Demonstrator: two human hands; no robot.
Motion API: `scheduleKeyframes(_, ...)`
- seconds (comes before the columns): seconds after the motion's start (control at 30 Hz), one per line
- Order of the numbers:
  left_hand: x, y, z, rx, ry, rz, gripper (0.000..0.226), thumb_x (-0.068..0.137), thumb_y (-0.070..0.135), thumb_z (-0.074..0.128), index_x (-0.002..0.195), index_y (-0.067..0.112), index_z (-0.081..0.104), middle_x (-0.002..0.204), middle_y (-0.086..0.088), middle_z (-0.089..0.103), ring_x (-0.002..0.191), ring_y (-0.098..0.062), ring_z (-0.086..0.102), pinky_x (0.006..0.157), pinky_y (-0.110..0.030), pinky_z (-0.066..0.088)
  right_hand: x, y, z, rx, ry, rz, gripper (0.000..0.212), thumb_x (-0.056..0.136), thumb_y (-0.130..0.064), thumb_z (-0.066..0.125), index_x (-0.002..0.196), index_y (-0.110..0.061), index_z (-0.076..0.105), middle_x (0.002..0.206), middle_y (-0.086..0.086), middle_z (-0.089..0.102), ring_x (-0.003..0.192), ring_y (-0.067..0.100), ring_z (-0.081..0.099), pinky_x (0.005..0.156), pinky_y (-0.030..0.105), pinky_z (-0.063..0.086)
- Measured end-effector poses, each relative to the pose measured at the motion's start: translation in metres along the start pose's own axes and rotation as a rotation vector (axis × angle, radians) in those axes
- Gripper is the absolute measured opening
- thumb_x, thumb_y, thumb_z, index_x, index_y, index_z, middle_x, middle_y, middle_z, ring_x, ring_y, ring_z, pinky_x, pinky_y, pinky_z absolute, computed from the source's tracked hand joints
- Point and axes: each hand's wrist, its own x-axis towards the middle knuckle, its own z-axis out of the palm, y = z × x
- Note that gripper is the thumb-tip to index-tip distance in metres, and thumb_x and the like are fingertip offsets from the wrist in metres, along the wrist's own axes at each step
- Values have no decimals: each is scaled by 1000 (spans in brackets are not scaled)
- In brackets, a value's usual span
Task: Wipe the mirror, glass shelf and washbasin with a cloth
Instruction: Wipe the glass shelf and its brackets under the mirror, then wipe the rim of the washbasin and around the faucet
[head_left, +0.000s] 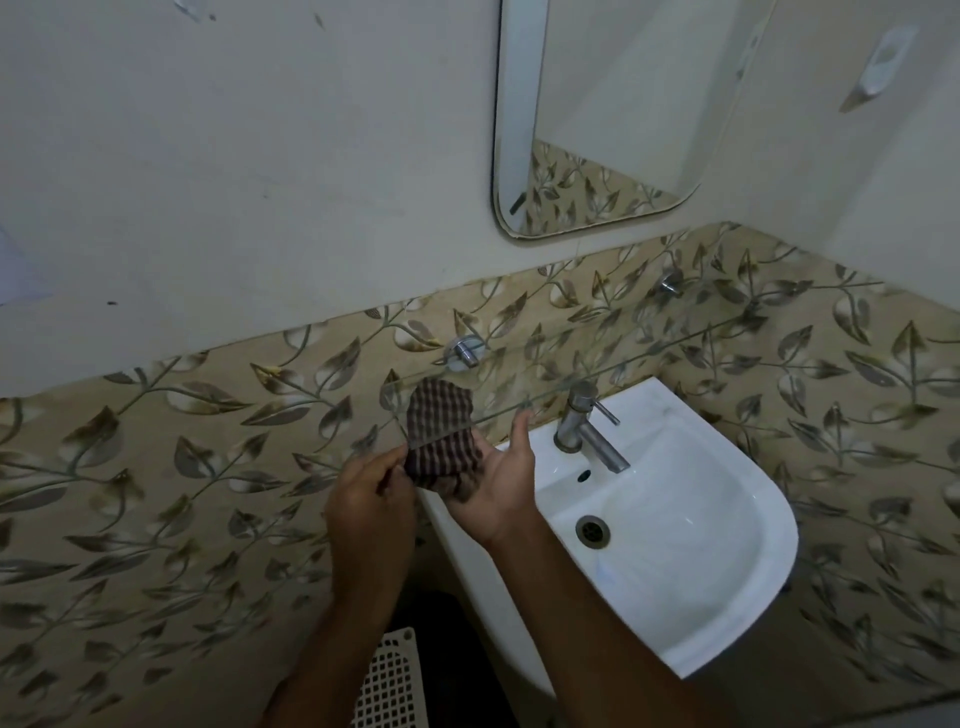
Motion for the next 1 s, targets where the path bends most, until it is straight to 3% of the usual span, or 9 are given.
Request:
scheduleKeyframes(0.2,-19,-7,4,-33,42,-102,22,94,12,57,106,21,73,103,10,65,86,14,54,74,2,37,-11,-6,-27,-8,-81,29,96,84,-83,39,142,-7,52,146,26,49,135,45,46,117,57,29)
scheduleKeyframes(0.33,-15,-17,4,-43,48,-130,23,93,14,57,107,22,74,104,8,68,91,1,59,83,-21,48,-20,-20,-33,46,-72,-39,91,87,-78,41,135,-2,58,142,27,52,128,47,53,98,59,50)
scheduleKeyframes(0.43,-16,-16,6,-51,33,-105,21,93,12,58,106,19,73,99,12,65,87,10,56,78,-6,39,-21,-28,-30,19,-57,-51,82,92,-69,46,141,-4,52,146,26,49,135,45,45,107,57,44)
scheduleKeyframes(0.6,-13,-18,12,-70,-5,-98,23,93,11,57,108,22,72,101,11,64,91,3,56,82,-13,43,-31,-30,-40,-183,-30,19,52,98,-31,45,137,2,54,146,31,45,126,48,49,111,57,37)
scheduleKeyframes(0.67,-15,-20,12,-99,-24,-94,25,94,11,56,107,26,70,100,15,62,93,10,56,80,-5,40,-39,-28,-56,-263,4,58,51,97,-26,46,136,5,54,143,33,47,124,47,51,109,56,39)
scheduleKeyframes(0.77,-25,-37,13,-80,-109,-138,27,94,13,55,105,34,67,96,26,56,90,17,52,74,1,37,-51,-22,-85,-464,181,102,42,94,-23,52,127,0,64,129,30,61,113,45,60,98,53,47)
scheduleKeyframes(0.87,-48,-69,25,-27,-305,-267,27,94,14,57,102,39,64,101,16,62,87,4,56,80,-19,49,-56,-11,-114,-753,445,1,27,93,-12,56,105,-17,79,107,18,75,102,38,69,90,47,54)
scheduleKeyframes(0.93,-66,-83,36,-39,-388,-311,30,92,12,59,98,42,62,105,9,63,90,0,58,85,-28,52,-54,-2,-130,-1029,530,-121,36,92,-5,58,99,-34,78,95,5,79,98,27,72,89,40,57)
scheduleKeyframes(1.0,-79,-87,46,-29,-422,-292,30,92,11,60,97,40,62,104,13,60,91,3,57,82,-16,47,-51,11,-143,-1335,499,-223,37,93,-6,59,105,-37,75,90,-7,78,95,18,72,82,26,54)
